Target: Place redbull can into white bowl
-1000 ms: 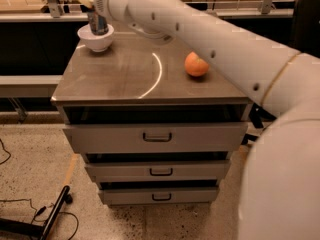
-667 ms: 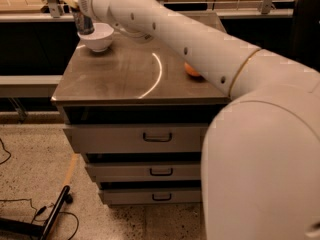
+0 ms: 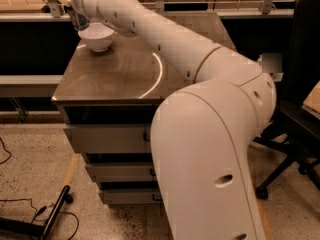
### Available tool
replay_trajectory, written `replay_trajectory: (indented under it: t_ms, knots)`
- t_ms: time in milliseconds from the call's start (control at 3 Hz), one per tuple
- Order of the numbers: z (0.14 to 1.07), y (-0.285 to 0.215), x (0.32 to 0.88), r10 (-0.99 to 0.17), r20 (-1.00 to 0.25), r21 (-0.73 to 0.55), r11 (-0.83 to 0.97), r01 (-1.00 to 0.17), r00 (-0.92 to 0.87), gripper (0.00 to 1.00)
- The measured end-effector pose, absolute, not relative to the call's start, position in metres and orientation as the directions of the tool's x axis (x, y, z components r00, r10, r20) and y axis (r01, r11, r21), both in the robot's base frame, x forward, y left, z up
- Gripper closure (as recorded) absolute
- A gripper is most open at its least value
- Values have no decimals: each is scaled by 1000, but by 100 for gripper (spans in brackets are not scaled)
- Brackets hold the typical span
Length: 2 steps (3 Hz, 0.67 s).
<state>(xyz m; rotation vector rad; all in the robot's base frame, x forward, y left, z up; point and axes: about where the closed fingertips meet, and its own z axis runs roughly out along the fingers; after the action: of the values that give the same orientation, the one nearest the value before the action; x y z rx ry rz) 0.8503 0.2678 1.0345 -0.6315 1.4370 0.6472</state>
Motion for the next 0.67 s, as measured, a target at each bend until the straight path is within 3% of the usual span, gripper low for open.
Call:
replay_trajectory:
  t_ms: [667]
  knots:
    - [1031, 264, 868, 23, -998, -30, 682, -731, 63, 100]
